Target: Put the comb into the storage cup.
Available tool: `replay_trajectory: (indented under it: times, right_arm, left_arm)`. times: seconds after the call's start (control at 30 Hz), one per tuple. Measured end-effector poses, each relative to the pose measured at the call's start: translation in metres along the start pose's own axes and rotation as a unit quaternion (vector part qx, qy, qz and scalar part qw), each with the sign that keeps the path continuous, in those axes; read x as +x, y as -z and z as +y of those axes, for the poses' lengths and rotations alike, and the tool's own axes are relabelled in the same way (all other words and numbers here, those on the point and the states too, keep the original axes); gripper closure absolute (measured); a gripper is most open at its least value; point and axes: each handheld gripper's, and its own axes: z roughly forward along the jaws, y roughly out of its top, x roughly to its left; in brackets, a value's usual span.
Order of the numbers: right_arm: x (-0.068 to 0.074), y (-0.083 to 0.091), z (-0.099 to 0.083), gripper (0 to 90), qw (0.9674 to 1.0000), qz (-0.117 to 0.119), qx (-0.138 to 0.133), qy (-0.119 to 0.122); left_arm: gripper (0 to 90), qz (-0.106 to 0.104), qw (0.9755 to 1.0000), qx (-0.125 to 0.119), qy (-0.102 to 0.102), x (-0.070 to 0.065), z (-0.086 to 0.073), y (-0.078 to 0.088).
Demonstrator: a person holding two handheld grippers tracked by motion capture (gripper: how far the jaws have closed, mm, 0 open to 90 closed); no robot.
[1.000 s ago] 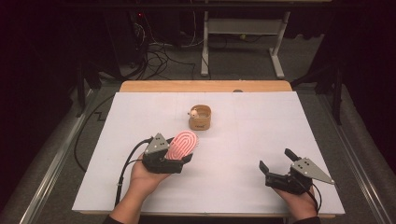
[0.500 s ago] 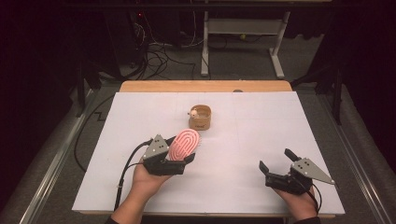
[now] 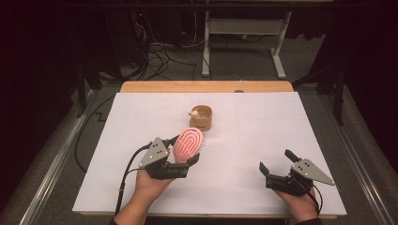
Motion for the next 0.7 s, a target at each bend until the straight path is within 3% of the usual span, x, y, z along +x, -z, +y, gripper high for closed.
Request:
replay_trajectory:
  times: [0.2, 0.47, 0.7]
  right_arm:
    - [0.002, 0.0, 0.0, 0.4, 1.0, 0.001, 0.001, 0.002]
    - [0.005, -0.003, 0.002, 0.4, 1.0, 0.007, -0.002, 0.002]
    - [0.011, -0.017, 0.015, 0.3, 0.9999, 0.012, -0.004, 0.009]
  left_arm:
    - [18.1, -0.006, 0.9997, -0.018, -0.013, -0.007, 0.002, 0.0]
    - [18.1, -0.003, 0.9996, -0.017, -0.022, -0.011, 0.001, -0.004]
    - [18.1, -0.001, 0.9996, -0.016, -0.022, -0.012, 0.001, -0.007]
